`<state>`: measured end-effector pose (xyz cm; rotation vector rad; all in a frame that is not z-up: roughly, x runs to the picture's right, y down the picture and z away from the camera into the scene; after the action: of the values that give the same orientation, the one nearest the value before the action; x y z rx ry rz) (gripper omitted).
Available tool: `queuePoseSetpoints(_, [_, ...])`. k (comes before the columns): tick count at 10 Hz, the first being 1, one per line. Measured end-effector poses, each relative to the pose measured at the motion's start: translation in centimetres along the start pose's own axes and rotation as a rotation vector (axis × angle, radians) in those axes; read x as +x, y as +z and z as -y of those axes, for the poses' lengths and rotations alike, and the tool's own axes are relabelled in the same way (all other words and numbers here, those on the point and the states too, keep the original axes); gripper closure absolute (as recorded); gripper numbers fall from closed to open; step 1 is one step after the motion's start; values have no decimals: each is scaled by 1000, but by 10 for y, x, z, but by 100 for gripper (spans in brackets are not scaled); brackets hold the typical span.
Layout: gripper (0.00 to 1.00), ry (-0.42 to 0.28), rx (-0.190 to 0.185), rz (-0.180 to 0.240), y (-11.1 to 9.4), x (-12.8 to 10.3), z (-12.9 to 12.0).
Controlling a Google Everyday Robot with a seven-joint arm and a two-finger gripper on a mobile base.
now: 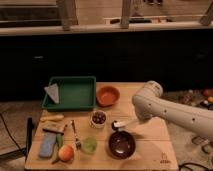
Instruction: Wipe purple bowl with brush
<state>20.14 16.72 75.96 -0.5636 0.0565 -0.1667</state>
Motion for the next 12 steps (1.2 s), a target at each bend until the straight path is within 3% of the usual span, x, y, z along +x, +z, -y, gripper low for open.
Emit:
queuePoseSetpoints(2, [100, -47, 2, 32, -6, 1, 2])
queuePoseSetpoints(5, [100, -200, -57, 50, -5, -9, -13])
queuePoseSetpoints(9, [100, -325, -117, 13, 7, -24, -50])
queuePoseSetpoints(12, [100, -372, -142, -11, 2, -25, -76])
